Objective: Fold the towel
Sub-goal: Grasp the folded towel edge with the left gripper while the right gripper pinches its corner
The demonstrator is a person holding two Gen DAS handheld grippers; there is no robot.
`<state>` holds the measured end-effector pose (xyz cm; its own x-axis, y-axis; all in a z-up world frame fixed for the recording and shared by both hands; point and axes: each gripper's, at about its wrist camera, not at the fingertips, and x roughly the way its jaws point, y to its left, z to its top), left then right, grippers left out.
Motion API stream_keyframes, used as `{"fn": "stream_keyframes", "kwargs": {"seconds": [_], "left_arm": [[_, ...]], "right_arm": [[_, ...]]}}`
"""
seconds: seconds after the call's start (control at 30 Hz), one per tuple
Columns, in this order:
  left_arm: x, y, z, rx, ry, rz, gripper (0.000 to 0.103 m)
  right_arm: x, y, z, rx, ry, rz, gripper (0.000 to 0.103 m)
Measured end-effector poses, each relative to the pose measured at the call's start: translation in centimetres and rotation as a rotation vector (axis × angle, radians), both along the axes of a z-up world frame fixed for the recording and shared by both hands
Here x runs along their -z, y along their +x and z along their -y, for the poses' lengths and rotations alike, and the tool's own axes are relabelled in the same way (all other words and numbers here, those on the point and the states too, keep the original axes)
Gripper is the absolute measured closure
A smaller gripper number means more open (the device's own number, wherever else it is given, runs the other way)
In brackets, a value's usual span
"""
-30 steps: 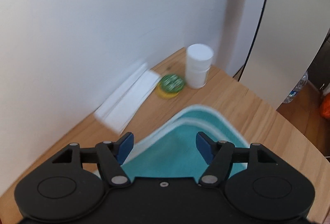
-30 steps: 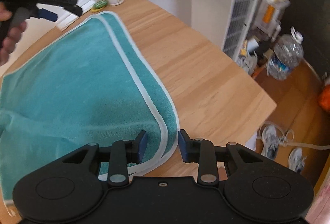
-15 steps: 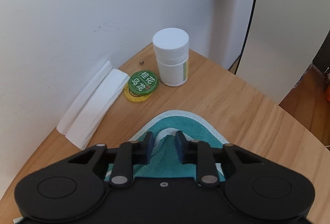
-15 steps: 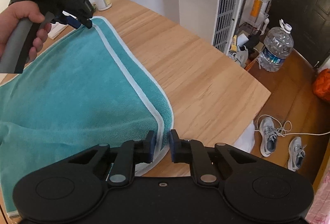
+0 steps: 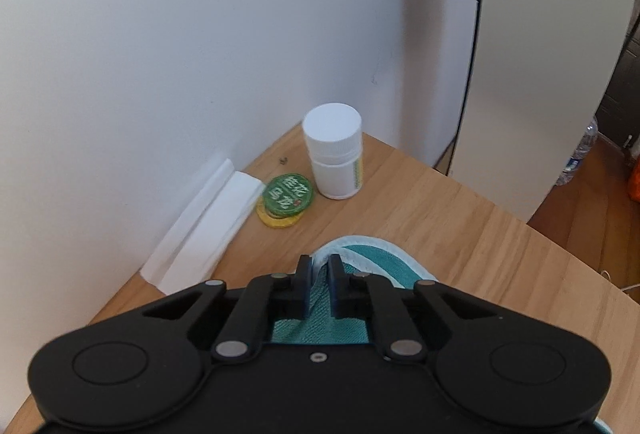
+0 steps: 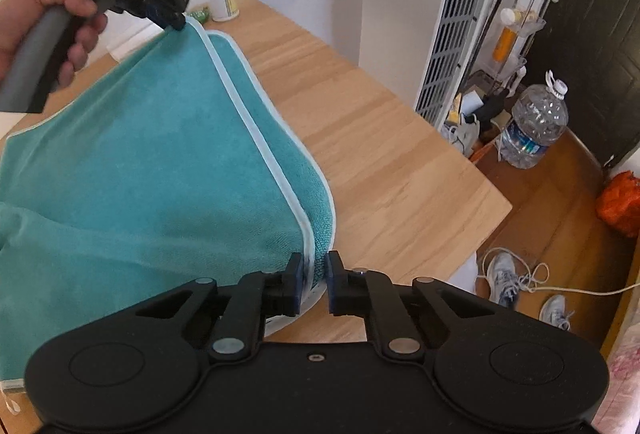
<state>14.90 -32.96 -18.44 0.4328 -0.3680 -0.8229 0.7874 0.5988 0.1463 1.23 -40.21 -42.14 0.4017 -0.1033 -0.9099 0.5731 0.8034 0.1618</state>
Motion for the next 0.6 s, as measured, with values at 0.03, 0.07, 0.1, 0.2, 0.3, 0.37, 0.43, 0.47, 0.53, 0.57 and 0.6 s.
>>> {"fn": "stream_keyframes", "kwargs": {"seconds": [0.03,0.07,0.1,0.2,0.3,0.37,0.43,0.47,0.53,0.57,0.6], "left_arm": [[0.0,0.0,0.1,0.003,0.002,-0.003,0.095],[-0.1,0.0,0.1,0.005,0.004,-0.002,0.095],[-0.2,0.0,0.2,0.008,0.007,0.001,0.095],[-0.3,0.0,0.4,0.012,0.013,0.001,0.095],[-0.4,-0.1,0.4,0.008,0.011,-0.006,0.095],[-0.6,-0.7,-0.5,0.028,0.015,-0.012,0.095],[-0.5,-0.8,-1.0,0.045,0.017,-0.013,0.095],[-0.4,-0.6,-0.9,0.045,0.015,-0.012,0.095],[-0.4,-0.5,-0.9,0.043,0.012,-0.010,0.095],[-0.3,-0.4,-0.9,0.044,0.008,-0.009,0.095],[-0.3,-0.3,-0.9,0.045,0.005,-0.009,0.095]], "right_arm": [[0.0,-0.1,0.0,-0.004,-0.001,0.009,0.080],[-0.1,-0.1,0.1,-0.005,-0.001,0.018,0.080],[0.0,0.0,0.6,-0.009,-0.002,0.023,0.080],[-0.2,0.3,0.7,-0.019,-0.030,0.033,0.080],[0.8,1.1,0.9,-0.030,-0.007,0.006,0.080],[1.3,1.4,0.9,-0.035,0.000,-0.008,0.083],[1.5,1.3,1.1,-0.034,0.007,-0.006,0.092],[1.4,1.2,1.2,-0.031,0.010,0.000,0.098],[1.1,1.0,1.2,-0.043,0.010,0.007,0.101],[0.9,0.9,1.2,-0.051,0.010,0.011,0.101],[0.7,0.7,1.3,-0.045,0.018,0.017,0.102]]}}
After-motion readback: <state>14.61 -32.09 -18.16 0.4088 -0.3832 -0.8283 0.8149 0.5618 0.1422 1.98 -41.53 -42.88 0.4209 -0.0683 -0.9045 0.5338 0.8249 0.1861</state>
